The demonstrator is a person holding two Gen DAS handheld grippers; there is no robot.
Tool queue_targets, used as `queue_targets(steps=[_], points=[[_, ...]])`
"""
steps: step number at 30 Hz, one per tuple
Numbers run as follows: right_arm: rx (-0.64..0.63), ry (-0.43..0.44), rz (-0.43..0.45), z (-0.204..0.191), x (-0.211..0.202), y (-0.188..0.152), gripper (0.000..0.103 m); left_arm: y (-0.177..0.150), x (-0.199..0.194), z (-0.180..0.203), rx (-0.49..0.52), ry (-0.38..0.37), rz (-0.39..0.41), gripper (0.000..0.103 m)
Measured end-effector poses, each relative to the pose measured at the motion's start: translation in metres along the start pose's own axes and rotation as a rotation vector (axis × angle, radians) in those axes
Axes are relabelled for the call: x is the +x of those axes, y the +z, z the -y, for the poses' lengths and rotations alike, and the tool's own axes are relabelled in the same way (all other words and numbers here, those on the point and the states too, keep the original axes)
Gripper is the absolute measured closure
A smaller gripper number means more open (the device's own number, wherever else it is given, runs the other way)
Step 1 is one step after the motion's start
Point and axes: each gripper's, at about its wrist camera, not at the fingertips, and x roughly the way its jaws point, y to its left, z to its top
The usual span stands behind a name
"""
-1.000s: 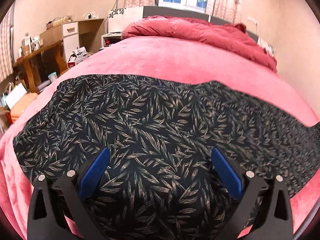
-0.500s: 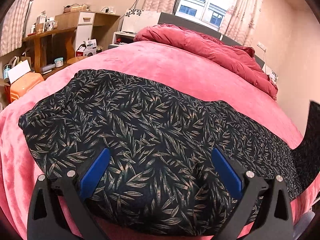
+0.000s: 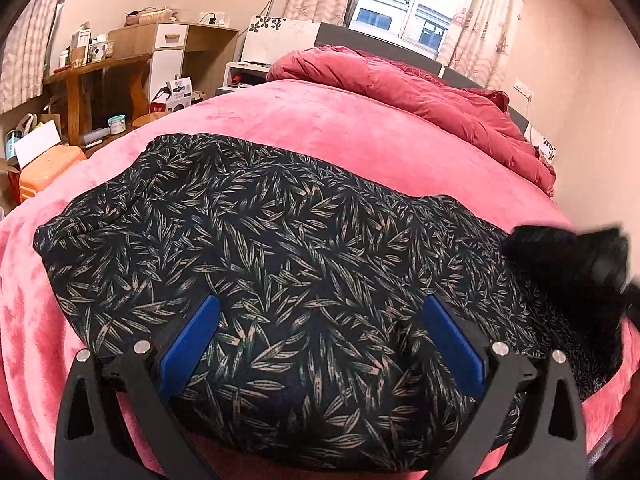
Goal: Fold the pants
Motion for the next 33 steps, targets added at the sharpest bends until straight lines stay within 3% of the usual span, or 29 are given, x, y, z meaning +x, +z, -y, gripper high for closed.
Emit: queue_targets(steps=[1, 3, 5, 6, 10, 13, 15, 19, 20, 24, 26, 28, 29, 33], points=[[-0.033, -0.013, -0.025, -0.003, 0.006, -0.005, 0.092, -0.001, -0.001, -0.001, 0.000, 0.000, 0.000, 0.002], [-0.095, -0.046, -0.069, -0.009, 0.016, -0.016, 0.078, -0.001, 0.000, -0.001, -0.001, -0.002, 0.003, 0.002], [-0.127, -0.073, -0.116, -0.010, 0.024, -0.026, 0.031, -0.005, -0.003, 0.000, -0.005, -0.003, 0.007, 0.002], [-0.111, -0.057, -0.141, -0.009, 0.025, -0.033, 0.030, -0.005, -0.005, -0.001, -0.010, -0.004, 0.011, 0.002], [-0.010, 0.031, -0.117, 0.007, -0.003, -0.047, 0.030, -0.006, -0.018, 0.001, -0.040, -0.053, 0.035, 0.002], [0.116, 0.042, -0.036, 0.030, -0.033, -0.034, 0.030, -0.001, -0.020, 0.017, -0.039, -0.162, 0.010, 0.002], [0.201, -0.004, 0.026, 0.054, -0.054, -0.027, 0.031, 0.004, -0.016, 0.036, -0.021, -0.226, -0.023, 0.002], [0.305, -0.169, 0.045, 0.099, -0.074, -0.014, 0.057, 0.014, 0.016, 0.083, 0.038, -0.284, -0.155, 0.003], [0.328, -0.187, 0.044, 0.108, -0.077, -0.015, 0.064, 0.016, 0.027, 0.095, 0.039, -0.305, -0.197, 0.008], [0.371, -0.229, 0.001, 0.131, -0.083, -0.027, 0.071, 0.013, 0.059, 0.125, 0.068, -0.326, -0.311, 0.032], [0.382, -0.225, -0.047, 0.137, -0.078, -0.037, 0.073, 0.009, 0.067, 0.134, 0.097, -0.281, -0.327, 0.039], [0.394, -0.232, -0.103, 0.141, -0.069, -0.042, 0.073, 0.004, 0.068, 0.142, 0.128, -0.304, -0.335, 0.067], [0.398, -0.241, -0.122, 0.144, -0.064, -0.042, 0.075, 0.003, 0.069, 0.145, 0.131, -0.344, -0.368, 0.089], [0.376, -0.285, -0.124, 0.149, -0.056, -0.038, 0.075, 0.009, 0.038, 0.138, 0.088, -0.383, -0.302, 0.092]])
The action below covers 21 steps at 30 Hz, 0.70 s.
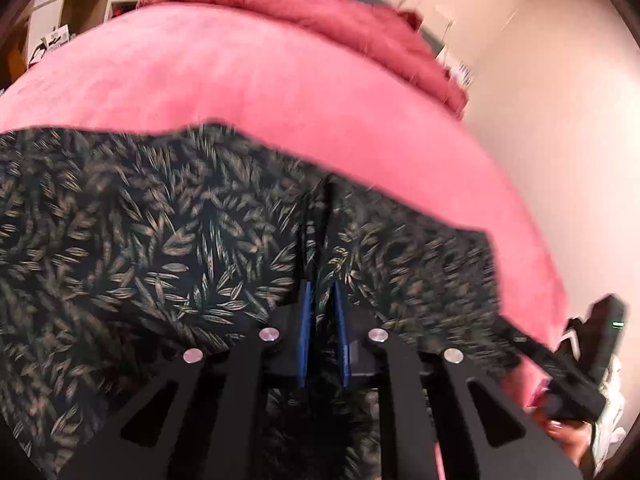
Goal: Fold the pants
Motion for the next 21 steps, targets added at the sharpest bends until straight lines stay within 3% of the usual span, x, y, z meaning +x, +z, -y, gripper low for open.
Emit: queue_targets(steps=[2, 3, 5, 7, 10, 11, 14, 17, 21], points=[[-0.003, -0.004, -0.005, 0.000, 0.005, 0.000, 0.075, -0.004, -0.008, -0.003, -0.006, 0.010, 0.020, 0.096], [-0.014, -0.014, -0.007, -0.002, 0.007, -0.001, 0.075, -0.009, -0.006, -0.006, -0.005, 0.042, 0.026, 0.102], [-0.038, -0.036, -0.008, -0.005, 0.011, -0.001, 0.075, -0.015, 0.004, -0.017, -0.005, 0.121, 0.010, 0.103], [-0.032, -0.027, -0.004, -0.006, 0.011, -0.001, 0.075, -0.025, 0.014, -0.040, -0.076, 0.081, -0.027, 0.103], [0.024, 0.033, 0.044, 0.002, -0.005, 0.000, 0.075, -0.030, 0.002, -0.049, -0.125, 0.040, 0.013, 0.102], [0.031, 0.045, 0.073, 0.004, -0.012, 0.002, 0.075, -0.031, -0.003, -0.049, -0.120, 0.050, 0.027, 0.099], [-0.011, 0.055, 0.139, -0.002, -0.026, 0.014, 0.075, -0.038, -0.025, -0.034, -0.041, 0.084, 0.098, 0.066], [-0.143, -0.018, 0.099, -0.021, -0.012, 0.034, 0.075, -0.032, -0.028, -0.010, 0.077, 0.118, 0.127, 0.061], [-0.236, -0.070, 0.014, -0.033, 0.025, 0.057, 0.075, -0.034, -0.012, 0.014, 0.219, 0.177, 0.072, 0.060]])
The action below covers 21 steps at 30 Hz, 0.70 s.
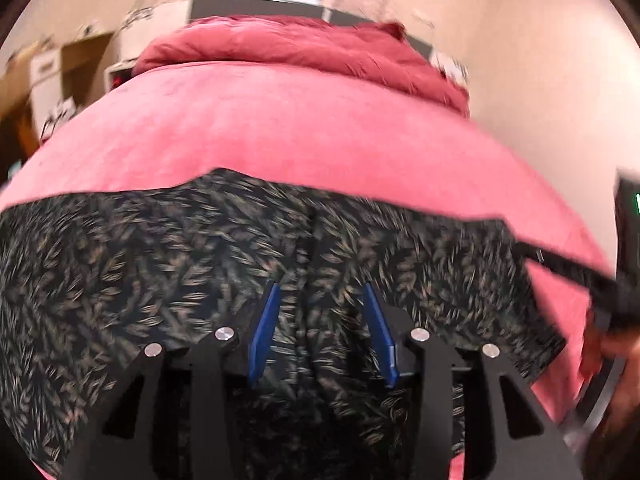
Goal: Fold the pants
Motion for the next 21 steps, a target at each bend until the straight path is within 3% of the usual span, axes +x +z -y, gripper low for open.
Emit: queue_targets(steps=[3, 9, 11, 12, 13, 14, 17, 21], points=[[0.002, -0.019, -0.046, 0.008, 0.027, 0.007, 0.076, -0.010, 0.020, 0.006, 0.053, 0.056, -0.081, 0.058], [-0.007, -0.030, -0.011, 0.011, 0.030, -0.001, 0.077, -0.015, 0.015, -0.001, 0.019, 0.032, -0.069, 0.057], [0.022, -0.028, 0.005, 0.009, 0.023, -0.006, 0.071, -0.017, 0.010, -0.003, 0.026, 0.041, -0.063, 0.055], [0.008, -0.046, 0.028, 0.005, 0.015, -0.009, 0.066, -0.021, 0.003, -0.003, 0.020, 0.047, -0.057, 0.050], [-0.018, -0.073, 0.048, 0.000, 0.010, -0.013, 0.054, -0.015, 0.003, -0.001, 0.014, 0.046, -0.053, 0.047], [-0.056, -0.112, 0.077, -0.007, 0.002, -0.018, 0.052, -0.020, 0.000, 0.001, 0.011, 0.041, -0.050, 0.040], [-0.096, -0.138, 0.100, -0.020, -0.010, -0.030, 0.052, -0.030, -0.010, 0.013, 0.032, 0.041, -0.038, 0.035], [-0.109, -0.178, 0.068, -0.031, -0.012, -0.046, 0.051, -0.040, -0.019, 0.013, 0.041, 0.041, -0.034, 0.030]])
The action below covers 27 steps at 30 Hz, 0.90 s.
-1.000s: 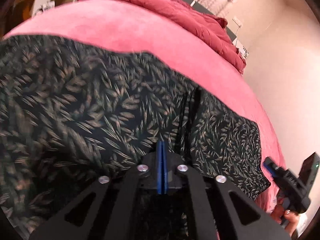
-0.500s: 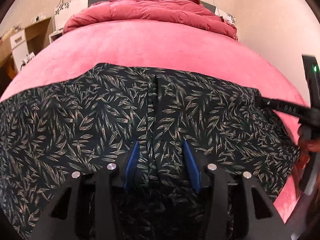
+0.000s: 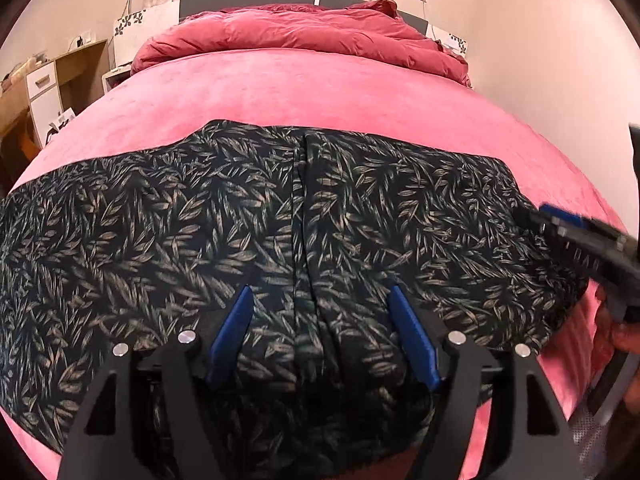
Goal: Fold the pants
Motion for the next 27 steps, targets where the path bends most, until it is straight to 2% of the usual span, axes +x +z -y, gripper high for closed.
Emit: queue_targets(steps=[3, 5, 8, 9, 12, 18, 21, 23, 27], points=[[0.051, -0.019, -0.008, 0.000, -0.008, -0.013, 0.044, -0.003, 0.000, 0.000, -0.014, -0.006, -0.004, 0.028], [0.084, -0.023, -0.023, 0.001, -0.010, -0.023, 0.043, -0.007, -0.003, -0.002, -0.009, 0.001, -0.004, 0.027], [0.063, -0.044, -0.022, -0.005, -0.010, -0.027, 0.042, -0.015, -0.011, -0.004, -0.014, 0.017, -0.010, 0.023], [0.065, -0.043, -0.020, -0.004, -0.010, -0.026, 0.041, -0.017, -0.016, -0.005, -0.028, 0.020, -0.014, 0.017], [0.073, -0.038, -0.023, -0.005, -0.011, -0.027, 0.041, -0.016, -0.027, -0.016, -0.081, 0.020, -0.020, 0.010], [0.070, -0.021, -0.027, -0.005, -0.010, -0.025, 0.030, -0.019, -0.049, -0.050, -0.172, 0.004, -0.012, 0.002], [0.067, -0.019, -0.029, -0.007, -0.010, -0.024, 0.027, -0.022, -0.065, -0.064, -0.182, 0.038, 0.018, 0.002], [0.070, -0.012, -0.030, -0.008, -0.010, -0.024, 0.018, -0.023, -0.075, -0.075, -0.193, 0.060, 0.040, 0.002], [0.056, -0.023, -0.033, -0.013, -0.011, -0.025, 0.017, -0.025, -0.101, -0.113, -0.260, 0.134, 0.108, 0.002]])
